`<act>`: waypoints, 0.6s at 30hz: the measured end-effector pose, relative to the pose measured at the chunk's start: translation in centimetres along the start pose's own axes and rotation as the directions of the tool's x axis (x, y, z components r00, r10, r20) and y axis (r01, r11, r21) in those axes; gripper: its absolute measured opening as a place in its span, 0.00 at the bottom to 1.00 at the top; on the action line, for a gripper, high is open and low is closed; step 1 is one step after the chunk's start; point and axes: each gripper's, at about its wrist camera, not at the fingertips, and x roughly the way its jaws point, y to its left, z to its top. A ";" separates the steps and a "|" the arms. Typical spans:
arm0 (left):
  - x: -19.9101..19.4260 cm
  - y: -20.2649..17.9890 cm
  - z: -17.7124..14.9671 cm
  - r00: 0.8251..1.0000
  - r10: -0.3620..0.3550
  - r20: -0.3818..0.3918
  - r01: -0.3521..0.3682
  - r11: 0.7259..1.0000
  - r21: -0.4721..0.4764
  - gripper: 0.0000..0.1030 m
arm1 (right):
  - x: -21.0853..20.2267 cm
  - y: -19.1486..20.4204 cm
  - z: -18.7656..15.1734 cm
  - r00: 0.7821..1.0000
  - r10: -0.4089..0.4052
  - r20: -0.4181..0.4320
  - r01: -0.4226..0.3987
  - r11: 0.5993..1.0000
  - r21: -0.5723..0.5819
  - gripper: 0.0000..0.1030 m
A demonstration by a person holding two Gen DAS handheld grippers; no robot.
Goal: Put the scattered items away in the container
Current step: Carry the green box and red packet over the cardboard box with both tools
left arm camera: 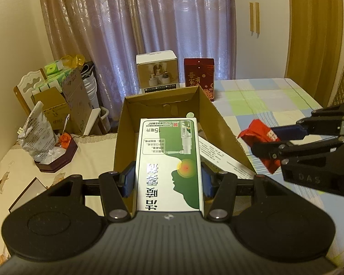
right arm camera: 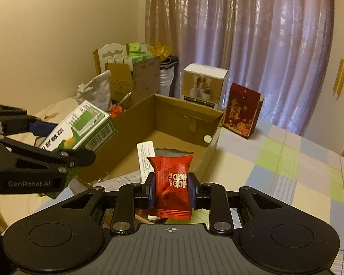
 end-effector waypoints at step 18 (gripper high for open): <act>3.9 1.9 0.3 1.000 0.002 -0.028 -0.002 1.000 -0.010 0.49 | 6.0 0.8 0.2 0.995 0.080 -0.066 -0.079 0.997 0.018 0.30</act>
